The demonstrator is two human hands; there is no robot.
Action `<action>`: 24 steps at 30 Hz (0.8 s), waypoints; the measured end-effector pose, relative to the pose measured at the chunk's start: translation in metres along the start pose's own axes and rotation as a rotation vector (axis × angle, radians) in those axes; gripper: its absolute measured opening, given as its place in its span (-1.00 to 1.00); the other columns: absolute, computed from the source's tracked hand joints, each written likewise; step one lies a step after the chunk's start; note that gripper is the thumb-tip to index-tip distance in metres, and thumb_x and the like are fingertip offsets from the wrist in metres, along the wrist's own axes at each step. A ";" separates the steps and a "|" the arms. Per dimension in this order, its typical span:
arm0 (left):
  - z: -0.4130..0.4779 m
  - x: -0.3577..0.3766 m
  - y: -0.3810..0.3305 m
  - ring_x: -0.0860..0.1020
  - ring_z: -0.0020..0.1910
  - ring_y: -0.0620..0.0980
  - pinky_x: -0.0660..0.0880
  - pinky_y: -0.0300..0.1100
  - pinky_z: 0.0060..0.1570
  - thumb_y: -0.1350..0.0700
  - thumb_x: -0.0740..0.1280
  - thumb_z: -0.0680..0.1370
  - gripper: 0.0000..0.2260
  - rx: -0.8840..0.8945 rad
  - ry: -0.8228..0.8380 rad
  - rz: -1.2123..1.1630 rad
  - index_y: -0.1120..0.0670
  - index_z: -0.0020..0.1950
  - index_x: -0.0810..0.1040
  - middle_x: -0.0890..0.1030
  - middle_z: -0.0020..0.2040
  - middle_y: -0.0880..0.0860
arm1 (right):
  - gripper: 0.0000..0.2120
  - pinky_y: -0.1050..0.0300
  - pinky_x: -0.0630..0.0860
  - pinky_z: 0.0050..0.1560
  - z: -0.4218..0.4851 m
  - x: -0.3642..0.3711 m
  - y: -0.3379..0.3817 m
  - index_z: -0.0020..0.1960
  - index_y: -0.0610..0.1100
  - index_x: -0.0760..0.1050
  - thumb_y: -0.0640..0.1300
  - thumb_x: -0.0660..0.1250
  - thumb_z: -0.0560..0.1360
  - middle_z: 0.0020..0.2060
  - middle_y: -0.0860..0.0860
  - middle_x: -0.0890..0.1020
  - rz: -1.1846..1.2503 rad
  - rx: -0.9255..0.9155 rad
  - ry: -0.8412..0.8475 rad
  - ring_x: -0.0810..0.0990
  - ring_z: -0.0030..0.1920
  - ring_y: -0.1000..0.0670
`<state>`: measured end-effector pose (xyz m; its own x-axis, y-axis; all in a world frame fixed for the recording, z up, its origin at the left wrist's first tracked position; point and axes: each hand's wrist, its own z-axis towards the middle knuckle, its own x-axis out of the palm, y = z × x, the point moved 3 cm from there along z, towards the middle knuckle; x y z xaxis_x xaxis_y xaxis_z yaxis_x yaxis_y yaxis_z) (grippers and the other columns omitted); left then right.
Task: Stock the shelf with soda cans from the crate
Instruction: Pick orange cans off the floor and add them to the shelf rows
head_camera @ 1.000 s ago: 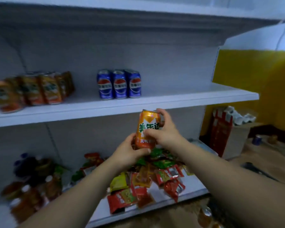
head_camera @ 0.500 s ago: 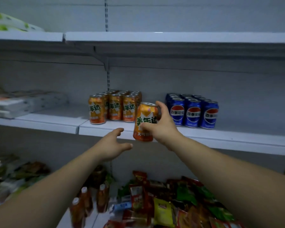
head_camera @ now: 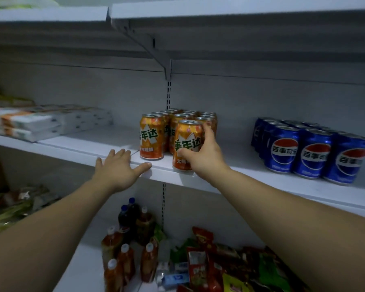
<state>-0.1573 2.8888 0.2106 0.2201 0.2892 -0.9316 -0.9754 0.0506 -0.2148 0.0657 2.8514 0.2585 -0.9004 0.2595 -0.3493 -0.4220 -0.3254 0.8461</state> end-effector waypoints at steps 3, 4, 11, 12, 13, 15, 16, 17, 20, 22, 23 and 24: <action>0.005 0.011 0.001 -0.01 0.53 0.11 0.00 0.28 0.42 -0.45 0.00 0.44 -0.20 -0.022 0.012 -0.046 0.03 0.53 0.15 0.12 0.55 0.03 | -0.21 -0.03 0.42 0.30 0.008 0.015 -0.005 0.51 0.13 0.07 -0.07 0.46 0.44 0.36 0.02 0.39 -0.044 -0.019 -0.026 0.41 0.32 -0.04; 0.005 0.013 0.001 -0.03 0.54 0.10 -0.02 0.27 0.42 -0.45 0.00 0.44 -0.20 -0.019 -0.002 -0.052 0.03 0.53 0.13 0.11 0.56 0.02 | -0.23 -0.09 0.41 0.32 0.011 0.020 -0.007 0.50 0.11 0.09 -0.04 0.46 0.44 0.36 0.01 0.37 -0.063 -0.030 -0.041 0.40 0.33 -0.05; 0.003 0.024 0.004 -0.07 0.54 0.06 -0.08 0.25 0.44 -0.45 -0.06 0.44 -0.20 -0.008 -0.082 -0.054 0.02 0.53 0.11 0.08 0.56 0.02 | -0.29 -0.09 0.42 0.32 0.024 0.042 -0.011 0.47 0.00 0.19 0.10 0.43 0.43 0.34 -0.01 0.42 -0.156 -0.017 -0.056 0.44 0.31 -0.05; 0.004 0.025 0.004 -0.08 0.54 0.06 -0.09 0.25 0.44 -0.46 -0.07 0.44 -0.19 -0.008 -0.088 -0.055 0.02 0.54 0.11 0.08 0.56 0.02 | -0.31 -0.06 0.42 0.30 0.026 0.042 -0.011 0.46 -0.01 0.20 0.09 0.43 0.44 0.33 -0.02 0.42 -0.170 -0.014 -0.054 0.44 0.30 -0.05; 0.004 0.026 0.004 -0.08 0.54 0.06 -0.09 0.25 0.44 -0.46 -0.08 0.43 -0.19 -0.008 -0.092 -0.057 0.02 0.54 0.10 0.08 0.56 0.02 | -0.33 -0.04 0.42 0.29 0.027 0.042 -0.011 0.45 -0.02 0.21 0.08 0.43 0.45 0.32 -0.02 0.43 -0.178 -0.012 -0.054 0.45 0.29 -0.05; 0.004 0.026 0.004 -0.09 0.54 0.06 -0.10 0.25 0.44 -0.47 -0.11 0.41 -0.17 -0.008 -0.092 -0.059 0.01 0.54 0.09 0.08 0.56 0.02 | -0.36 -0.03 0.42 0.28 0.028 0.043 -0.012 0.43 -0.03 0.24 0.08 0.42 0.45 0.31 -0.01 0.45 -0.174 -0.004 -0.064 0.45 0.28 -0.05; 0.004 0.026 0.003 -0.09 0.54 0.06 -0.11 0.24 0.44 -0.47 -0.12 0.40 -0.16 -0.008 -0.089 -0.061 0.01 0.54 0.09 0.07 0.56 0.02 | -0.37 -0.03 0.42 0.28 0.029 0.044 -0.013 0.42 -0.03 0.25 0.09 0.41 0.45 0.32 -0.01 0.45 -0.173 0.001 -0.071 0.45 0.29 -0.05; 0.004 0.026 0.003 -0.09 0.54 0.06 -0.11 0.24 0.44 -0.48 -0.12 0.40 -0.15 -0.008 -0.086 -0.061 0.01 0.54 0.09 0.07 0.56 0.02 | -0.37 -0.02 0.42 0.29 0.029 0.045 -0.014 0.43 -0.04 0.25 0.10 0.41 0.46 0.32 -0.01 0.44 -0.176 0.006 -0.077 0.45 0.30 -0.05; 0.003 0.026 0.003 -0.10 0.54 0.06 -0.12 0.24 0.44 -0.47 -0.11 0.41 -0.16 -0.009 -0.085 -0.058 0.01 0.54 0.09 0.07 0.56 0.02 | -0.38 -0.01 0.42 0.29 0.028 0.046 -0.015 0.42 -0.05 0.27 0.11 0.40 0.46 0.32 -0.01 0.44 -0.186 0.003 -0.086 0.44 0.29 -0.05; 0.002 0.025 0.002 -0.10 0.54 0.06 -0.12 0.24 0.44 -0.46 -0.09 0.43 -0.18 -0.007 -0.076 -0.063 0.01 0.54 0.09 0.06 0.56 0.03 | -0.38 -0.01 0.42 0.28 0.026 0.045 -0.014 0.41 -0.06 0.28 0.13 0.39 0.46 0.31 -0.02 0.45 -0.209 0.007 -0.078 0.44 0.30 -0.06; 0.002 0.023 0.001 -0.11 0.54 0.06 -0.12 0.25 0.44 -0.46 -0.08 0.43 -0.19 -0.009 -0.062 -0.065 0.01 0.54 0.08 0.05 0.57 0.03 | -0.38 -0.01 0.42 0.28 0.024 0.043 -0.013 0.41 -0.06 0.28 0.15 0.39 0.46 0.31 -0.02 0.45 -0.221 0.014 -0.065 0.44 0.30 -0.06; 0.002 0.021 0.000 -0.13 0.54 0.07 -0.12 0.25 0.44 -0.45 -0.07 0.44 -0.20 -0.016 -0.038 -0.068 0.01 0.54 0.07 0.03 0.57 0.03 | -0.37 -0.03 0.43 0.28 0.021 0.040 -0.012 0.41 -0.05 0.28 0.16 0.39 0.45 0.31 -0.02 0.45 -0.228 0.022 -0.050 0.45 0.29 -0.06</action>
<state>-0.1533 2.8971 0.1919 0.2847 0.3216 -0.9031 -0.9578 0.0556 -0.2821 0.0366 2.8850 0.2430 -0.7752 0.3688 -0.5129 -0.6114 -0.2337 0.7560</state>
